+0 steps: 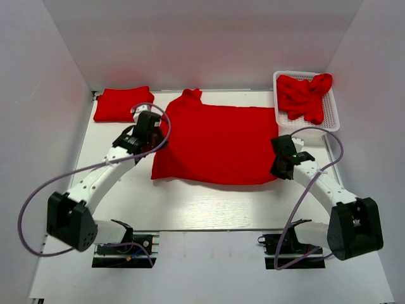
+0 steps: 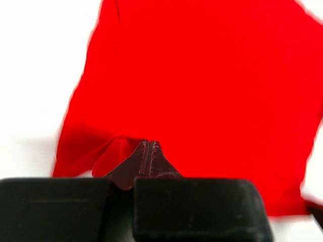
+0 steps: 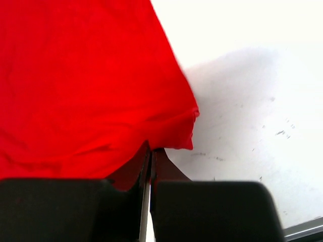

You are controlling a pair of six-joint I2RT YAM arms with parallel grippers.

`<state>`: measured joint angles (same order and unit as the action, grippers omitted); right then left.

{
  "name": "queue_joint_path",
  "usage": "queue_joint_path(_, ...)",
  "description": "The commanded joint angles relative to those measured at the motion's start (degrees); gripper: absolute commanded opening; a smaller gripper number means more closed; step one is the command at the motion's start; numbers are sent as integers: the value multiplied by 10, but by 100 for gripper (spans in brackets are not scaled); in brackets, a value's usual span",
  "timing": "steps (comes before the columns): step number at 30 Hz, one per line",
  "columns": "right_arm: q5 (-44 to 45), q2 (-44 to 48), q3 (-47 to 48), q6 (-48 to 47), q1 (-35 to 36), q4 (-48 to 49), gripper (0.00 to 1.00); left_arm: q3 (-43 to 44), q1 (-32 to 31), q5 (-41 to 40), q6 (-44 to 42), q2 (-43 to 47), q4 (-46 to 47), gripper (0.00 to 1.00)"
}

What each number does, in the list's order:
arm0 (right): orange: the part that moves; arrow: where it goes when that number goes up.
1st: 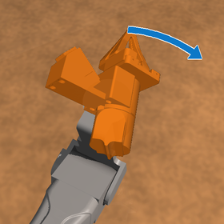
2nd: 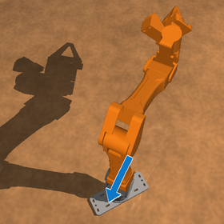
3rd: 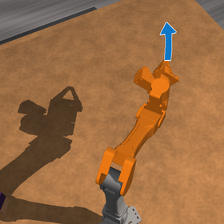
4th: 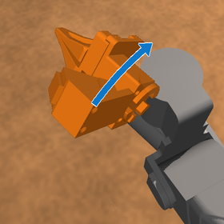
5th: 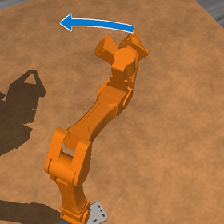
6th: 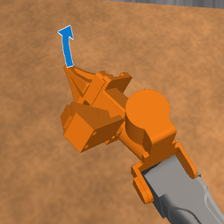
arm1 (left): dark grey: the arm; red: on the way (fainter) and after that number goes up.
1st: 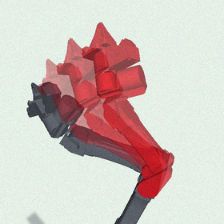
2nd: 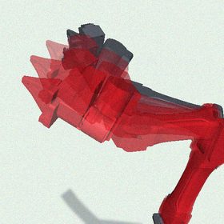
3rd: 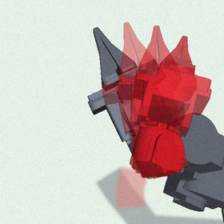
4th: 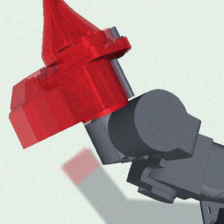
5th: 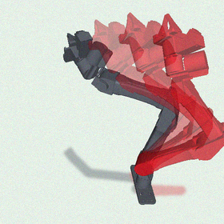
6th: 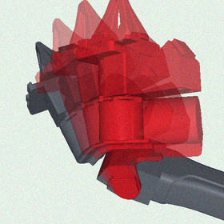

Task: Fold and stack the t-shirts
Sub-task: Fold the flattened tshirt in 1/3 of the way

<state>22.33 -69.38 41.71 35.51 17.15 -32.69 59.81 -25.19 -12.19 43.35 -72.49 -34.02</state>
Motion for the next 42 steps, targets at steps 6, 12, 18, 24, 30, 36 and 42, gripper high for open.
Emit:
queue_joint_path(6, 75, -68, 95, -36, -16, 10, 0, 123, 15, -108, -32, -124, 49, 0)
queue_joint_path(12, 83, -131, 140, -52, -34, 22, 0, 177, 33, -105, -88, -213, 78, 0)
queue_joint_path(18, 78, -175, 182, -64, -48, 30, 0, 164, 44, -52, -201, -252, 194, 0)
queue_joint_path(24, 66, -182, 192, -73, -59, 39, 0, 153, 49, 67, -296, -277, 326, 0)
queue_joint_path(30, 54, -197, 205, -84, -70, 43, 0, 247, 54, 93, -342, -373, 274, 0)
queue_joint_path(36, 67, -254, 246, -82, -77, 30, 1, 311, 59, 63, -342, -440, 218, 31)
queue_joint_path(42, 84, -312, 325, -72, -85, -20, 42, 433, 72, 40, -342, -484, 145, 98)
